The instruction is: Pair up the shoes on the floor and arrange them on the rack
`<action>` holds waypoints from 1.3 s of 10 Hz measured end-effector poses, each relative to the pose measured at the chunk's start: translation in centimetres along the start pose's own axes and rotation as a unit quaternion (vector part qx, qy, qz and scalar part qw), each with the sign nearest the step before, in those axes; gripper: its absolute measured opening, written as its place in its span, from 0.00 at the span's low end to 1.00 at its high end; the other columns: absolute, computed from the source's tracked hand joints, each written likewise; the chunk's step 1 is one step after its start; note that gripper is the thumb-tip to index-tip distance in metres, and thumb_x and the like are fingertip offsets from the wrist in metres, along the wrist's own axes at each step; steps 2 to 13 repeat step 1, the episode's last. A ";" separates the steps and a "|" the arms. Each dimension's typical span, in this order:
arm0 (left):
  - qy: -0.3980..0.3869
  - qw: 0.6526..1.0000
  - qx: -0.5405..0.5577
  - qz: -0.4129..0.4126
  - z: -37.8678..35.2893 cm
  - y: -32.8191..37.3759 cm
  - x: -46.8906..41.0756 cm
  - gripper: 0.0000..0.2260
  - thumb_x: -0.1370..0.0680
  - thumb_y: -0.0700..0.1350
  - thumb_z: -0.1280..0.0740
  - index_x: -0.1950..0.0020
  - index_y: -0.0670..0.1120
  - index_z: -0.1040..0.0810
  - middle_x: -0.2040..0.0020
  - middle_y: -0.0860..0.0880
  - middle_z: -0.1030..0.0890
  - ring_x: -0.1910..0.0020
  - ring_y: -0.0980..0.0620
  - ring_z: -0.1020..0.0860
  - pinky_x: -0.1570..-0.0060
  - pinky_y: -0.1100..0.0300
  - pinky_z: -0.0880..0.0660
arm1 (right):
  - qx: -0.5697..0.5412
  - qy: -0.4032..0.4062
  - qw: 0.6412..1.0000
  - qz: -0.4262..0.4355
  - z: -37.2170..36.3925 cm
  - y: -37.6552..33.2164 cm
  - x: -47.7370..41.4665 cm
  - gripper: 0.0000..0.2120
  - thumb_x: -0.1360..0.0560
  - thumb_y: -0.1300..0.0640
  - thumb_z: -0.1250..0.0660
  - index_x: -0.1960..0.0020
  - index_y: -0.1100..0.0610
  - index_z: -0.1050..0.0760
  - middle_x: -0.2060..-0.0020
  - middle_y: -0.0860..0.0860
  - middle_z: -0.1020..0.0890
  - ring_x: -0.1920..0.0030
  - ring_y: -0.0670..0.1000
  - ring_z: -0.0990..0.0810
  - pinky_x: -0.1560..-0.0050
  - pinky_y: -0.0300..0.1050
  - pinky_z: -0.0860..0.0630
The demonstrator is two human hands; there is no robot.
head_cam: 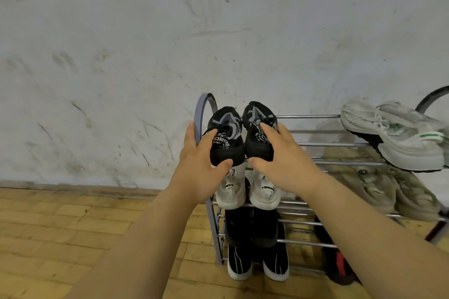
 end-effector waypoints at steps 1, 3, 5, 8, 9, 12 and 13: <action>0.068 0.991 -0.111 -0.009 1.4 2.6 0.8 0.34 0.21 0.57 0.32 0.18 0.57 0.43 0.16 0.46 0.57 0.17 0.43 0.54 0.22 0.43 0.45 | 0.049 -0.004 0.999 -0.010 1.4 0.0 2.0 0.44 0.24 0.38 0.31 0.17 0.41 0.51 0.16 0.50 0.56 0.17 0.53 0.53 0.20 0.53 0.47; 0.068 0.991 -0.111 -0.009 1.4 2.6 0.8 0.34 0.21 0.57 0.32 0.18 0.57 0.43 0.16 0.46 0.57 0.17 0.43 0.54 0.22 0.43 0.45 | 0.049 -0.004 0.999 -0.010 1.4 0.0 2.0 0.44 0.24 0.38 0.31 0.17 0.41 0.51 0.16 0.50 0.56 0.17 0.53 0.53 0.20 0.53 0.47; 0.068 0.991 -0.111 -0.009 1.4 2.6 0.8 0.34 0.21 0.57 0.32 0.18 0.57 0.43 0.16 0.46 0.57 0.17 0.43 0.54 0.22 0.43 0.45 | 0.049 -0.004 0.999 -0.010 1.4 0.0 2.0 0.44 0.24 0.38 0.31 0.17 0.41 0.51 0.16 0.50 0.56 0.17 0.53 0.53 0.20 0.53 0.47; 0.068 0.991 -0.111 -0.009 1.4 2.6 0.8 0.34 0.21 0.57 0.32 0.18 0.57 0.43 0.16 0.46 0.57 0.17 0.43 0.54 0.22 0.43 0.45 | 0.049 -0.004 0.999 -0.010 1.4 0.0 2.0 0.44 0.24 0.38 0.31 0.17 0.41 0.51 0.16 0.50 0.56 0.17 0.53 0.53 0.20 0.53 0.47; 0.068 0.991 -0.111 -0.009 1.4 2.6 0.8 0.34 0.21 0.57 0.32 0.18 0.57 0.43 0.16 0.46 0.57 0.17 0.43 0.54 0.22 0.43 0.45 | 0.049 -0.004 0.999 -0.010 1.4 0.0 2.0 0.44 0.24 0.38 0.31 0.17 0.41 0.51 0.16 0.50 0.56 0.17 0.53 0.53 0.20 0.53 0.47; 0.068 0.991 -0.111 -0.009 1.4 2.6 0.8 0.34 0.21 0.57 0.32 0.18 0.57 0.43 0.16 0.46 0.57 0.17 0.43 0.54 0.22 0.43 0.45 | 0.049 -0.004 0.999 -0.010 1.4 0.0 2.0 0.44 0.24 0.38 0.31 0.17 0.41 0.51 0.16 0.50 0.56 0.17 0.53 0.53 0.20 0.53 0.47; 0.068 0.991 -0.111 -0.009 1.4 2.6 0.8 0.34 0.21 0.57 0.32 0.18 0.57 0.43 0.16 0.46 0.57 0.17 0.43 0.54 0.22 0.43 0.45 | 0.049 -0.004 0.999 -0.010 1.4 0.0 2.0 0.44 0.24 0.38 0.31 0.17 0.41 0.51 0.16 0.50 0.56 0.17 0.53 0.53 0.20 0.53 0.47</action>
Point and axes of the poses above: each hand's wrist, its own x-axis away from the middle knuckle, its own z-axis out of the back of the hand, y = z × x, the point moved 8 cm from there along -x, towards the middle knuckle
